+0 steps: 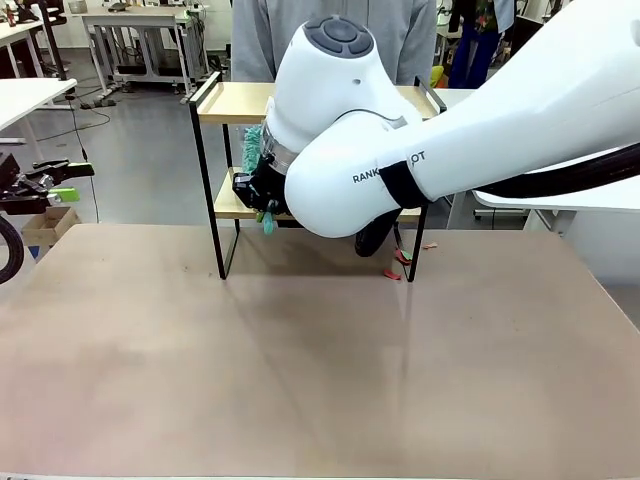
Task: Clean the shelf.
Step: Clean the specific section of the Shelf indicated by the human with the Duster.
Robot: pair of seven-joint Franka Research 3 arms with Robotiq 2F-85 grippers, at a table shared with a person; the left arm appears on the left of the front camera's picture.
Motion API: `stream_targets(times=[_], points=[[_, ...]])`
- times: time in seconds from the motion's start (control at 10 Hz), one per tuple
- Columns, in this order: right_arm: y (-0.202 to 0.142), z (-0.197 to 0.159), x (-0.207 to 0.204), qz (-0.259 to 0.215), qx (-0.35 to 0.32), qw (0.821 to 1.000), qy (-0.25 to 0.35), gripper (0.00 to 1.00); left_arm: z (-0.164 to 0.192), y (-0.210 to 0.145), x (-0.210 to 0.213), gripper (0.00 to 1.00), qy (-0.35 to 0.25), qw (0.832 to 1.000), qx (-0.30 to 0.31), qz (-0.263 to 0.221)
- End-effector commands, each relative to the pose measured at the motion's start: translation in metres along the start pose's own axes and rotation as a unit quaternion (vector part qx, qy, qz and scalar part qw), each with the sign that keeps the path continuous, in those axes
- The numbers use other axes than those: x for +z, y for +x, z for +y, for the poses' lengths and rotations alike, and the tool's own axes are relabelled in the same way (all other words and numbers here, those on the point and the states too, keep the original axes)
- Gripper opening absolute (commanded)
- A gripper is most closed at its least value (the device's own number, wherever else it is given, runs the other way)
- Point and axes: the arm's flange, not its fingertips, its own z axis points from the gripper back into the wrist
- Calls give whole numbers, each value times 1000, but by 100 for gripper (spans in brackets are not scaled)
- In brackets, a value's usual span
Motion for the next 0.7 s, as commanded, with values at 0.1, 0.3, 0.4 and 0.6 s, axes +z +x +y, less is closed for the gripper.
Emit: stream_targets(times=[0.1, 0.3, 0.4, 0.6], points=[[1, 7, 6, 0, -16, 1000, -22, 13, -2, 3, 0, 100, 0, 1000, -7, 2], [-1, -6, 21, 11, -28, 999, -32, 13, -2, 3, 0, 100, 0, 1000, -7, 2], [-3, -21, 32, 23, -39, 998, -37, 13, -2, 3, 0, 100, 0, 1000, -7, 2], [-6, -51, 54, 34, -58, 996, -55, 13, -2, 3, 0, 100, 0, 1000, -7, 2]])
